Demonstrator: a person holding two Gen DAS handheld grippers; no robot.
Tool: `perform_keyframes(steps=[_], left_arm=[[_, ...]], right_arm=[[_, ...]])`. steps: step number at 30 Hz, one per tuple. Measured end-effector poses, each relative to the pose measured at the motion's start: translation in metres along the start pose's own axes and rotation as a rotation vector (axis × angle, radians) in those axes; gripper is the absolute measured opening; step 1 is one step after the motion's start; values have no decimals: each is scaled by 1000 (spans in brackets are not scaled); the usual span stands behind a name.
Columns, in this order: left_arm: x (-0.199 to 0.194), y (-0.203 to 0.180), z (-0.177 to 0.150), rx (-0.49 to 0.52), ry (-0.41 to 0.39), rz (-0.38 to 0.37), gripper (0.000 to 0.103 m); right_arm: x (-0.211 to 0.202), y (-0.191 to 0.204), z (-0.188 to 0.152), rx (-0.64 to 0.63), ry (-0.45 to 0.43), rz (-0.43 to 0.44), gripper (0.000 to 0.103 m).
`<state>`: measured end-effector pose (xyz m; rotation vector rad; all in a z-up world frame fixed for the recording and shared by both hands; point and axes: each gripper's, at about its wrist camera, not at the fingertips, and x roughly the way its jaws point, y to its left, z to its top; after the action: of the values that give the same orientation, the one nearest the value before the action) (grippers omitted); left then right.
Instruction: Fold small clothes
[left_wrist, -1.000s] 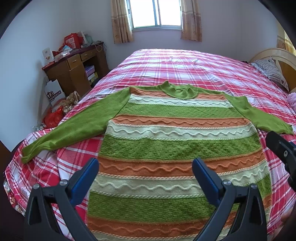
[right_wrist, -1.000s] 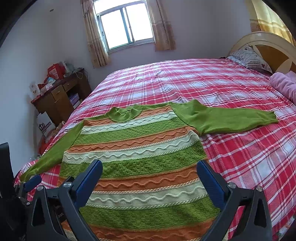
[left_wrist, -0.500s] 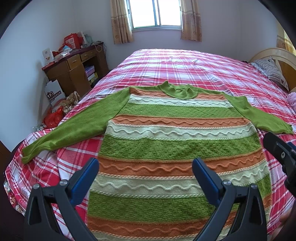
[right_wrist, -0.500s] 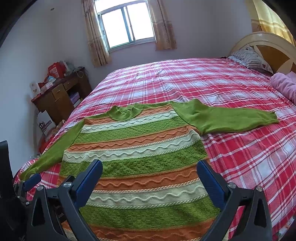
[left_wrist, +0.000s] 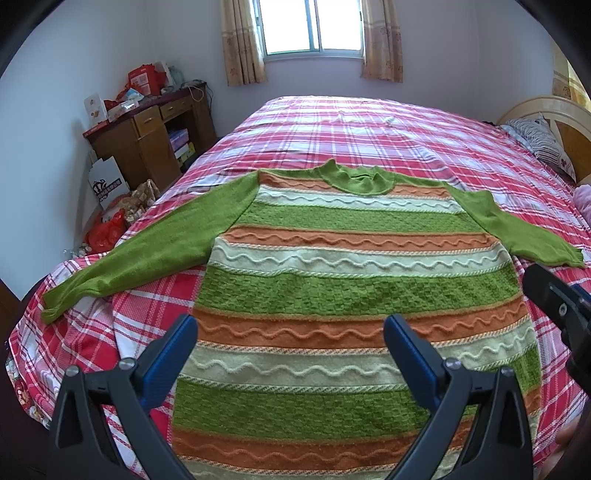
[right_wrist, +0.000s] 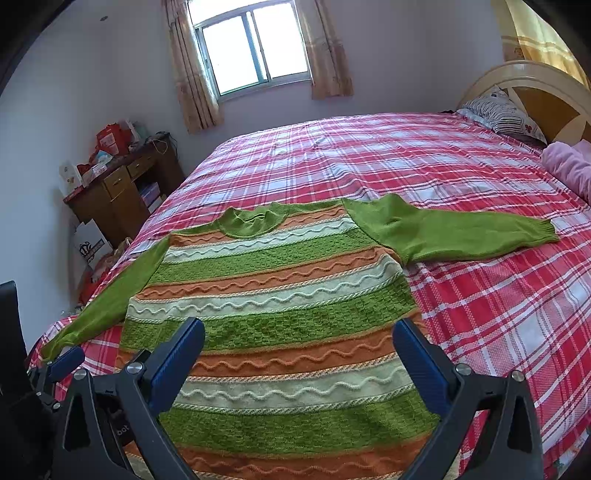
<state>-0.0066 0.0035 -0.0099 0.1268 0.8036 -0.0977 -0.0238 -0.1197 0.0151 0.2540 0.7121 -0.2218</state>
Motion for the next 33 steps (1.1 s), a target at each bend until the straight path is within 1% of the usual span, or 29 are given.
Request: perform_keyframes(steps=[33], left_arm=[[0,0,0,-1,1,0,102]], right_arm=[[2,2,-4,1,8,-1,102]])
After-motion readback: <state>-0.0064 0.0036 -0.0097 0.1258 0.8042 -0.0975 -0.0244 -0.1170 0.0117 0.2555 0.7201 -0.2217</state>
